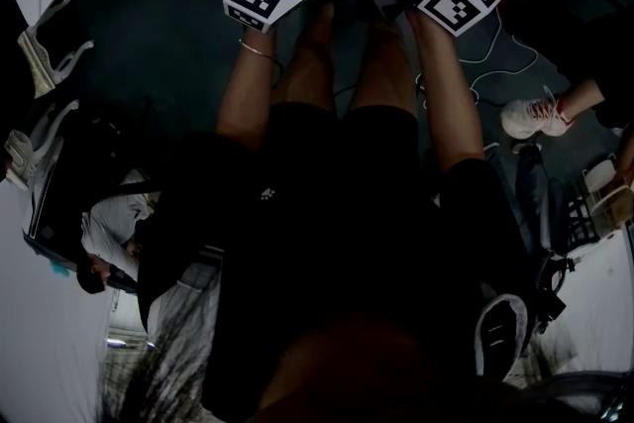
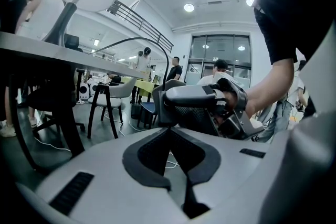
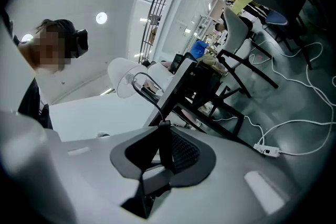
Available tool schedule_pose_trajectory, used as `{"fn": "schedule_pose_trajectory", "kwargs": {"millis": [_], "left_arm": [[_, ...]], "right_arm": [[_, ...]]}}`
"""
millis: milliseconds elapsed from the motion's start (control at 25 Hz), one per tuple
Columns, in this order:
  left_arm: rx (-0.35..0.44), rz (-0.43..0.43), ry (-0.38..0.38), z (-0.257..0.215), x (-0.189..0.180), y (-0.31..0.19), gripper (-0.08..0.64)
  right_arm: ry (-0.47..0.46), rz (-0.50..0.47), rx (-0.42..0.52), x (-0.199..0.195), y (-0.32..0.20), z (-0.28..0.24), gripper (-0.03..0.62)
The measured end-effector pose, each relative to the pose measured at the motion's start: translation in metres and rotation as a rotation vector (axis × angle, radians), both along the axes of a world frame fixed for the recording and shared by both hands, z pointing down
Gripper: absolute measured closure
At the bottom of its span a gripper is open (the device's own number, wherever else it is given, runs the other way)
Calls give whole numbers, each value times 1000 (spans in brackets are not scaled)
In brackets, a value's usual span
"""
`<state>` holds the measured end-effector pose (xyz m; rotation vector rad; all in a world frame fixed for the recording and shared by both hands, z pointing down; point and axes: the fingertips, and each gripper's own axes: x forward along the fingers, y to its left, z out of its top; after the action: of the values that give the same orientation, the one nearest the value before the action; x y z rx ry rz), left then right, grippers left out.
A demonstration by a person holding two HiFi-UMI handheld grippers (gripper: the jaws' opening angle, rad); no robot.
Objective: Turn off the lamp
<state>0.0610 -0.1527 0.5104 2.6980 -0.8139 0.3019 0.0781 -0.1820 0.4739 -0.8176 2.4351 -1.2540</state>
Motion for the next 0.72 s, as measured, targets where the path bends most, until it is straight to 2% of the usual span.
{"fn": "schedule_pose_trajectory", "kwargs": {"millis": [400,600,720], "left_arm": [[-20,-27,-23,11,-2,-1,541],[-39,-107,42,7,-14,-4,543],[-43,-122,47,6,-19,-3,543]], "right_arm": [[102,15,14,-2,-2,11,530],[181,67,11,8,-10,23,532],[216,69,14,12,-14,30,532]]}}
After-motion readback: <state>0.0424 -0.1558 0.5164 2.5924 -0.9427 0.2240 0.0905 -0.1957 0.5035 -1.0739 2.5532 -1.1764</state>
